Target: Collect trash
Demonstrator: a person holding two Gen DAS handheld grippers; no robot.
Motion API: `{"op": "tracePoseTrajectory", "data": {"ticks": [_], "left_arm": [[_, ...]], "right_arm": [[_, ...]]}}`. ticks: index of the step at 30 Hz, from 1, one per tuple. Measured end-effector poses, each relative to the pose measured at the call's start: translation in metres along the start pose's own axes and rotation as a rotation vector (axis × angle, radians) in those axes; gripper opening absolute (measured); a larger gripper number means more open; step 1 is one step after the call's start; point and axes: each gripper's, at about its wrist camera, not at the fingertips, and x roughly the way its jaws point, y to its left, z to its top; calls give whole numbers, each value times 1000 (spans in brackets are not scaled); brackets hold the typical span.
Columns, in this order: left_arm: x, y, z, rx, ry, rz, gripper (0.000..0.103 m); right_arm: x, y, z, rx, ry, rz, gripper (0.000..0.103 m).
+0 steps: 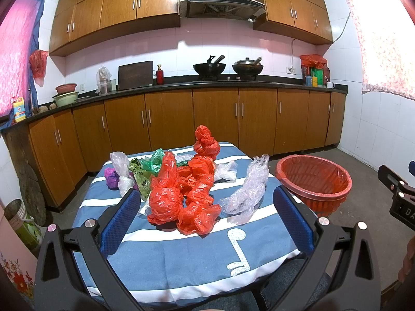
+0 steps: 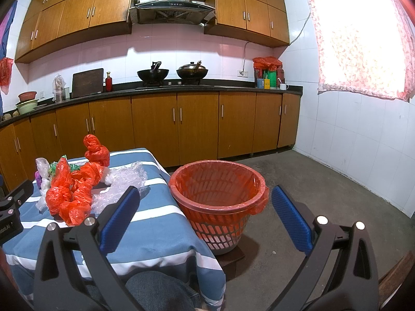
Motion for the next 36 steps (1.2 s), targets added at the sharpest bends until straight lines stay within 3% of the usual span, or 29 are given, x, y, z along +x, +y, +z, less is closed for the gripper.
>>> {"op": "tracePoseTrajectory", "data": {"ticks": [36], "left_arm": [[1, 1, 0, -4, 5, -1, 101]], "right_arm": [[-2, 1, 1, 0, 1, 0, 99]]}}
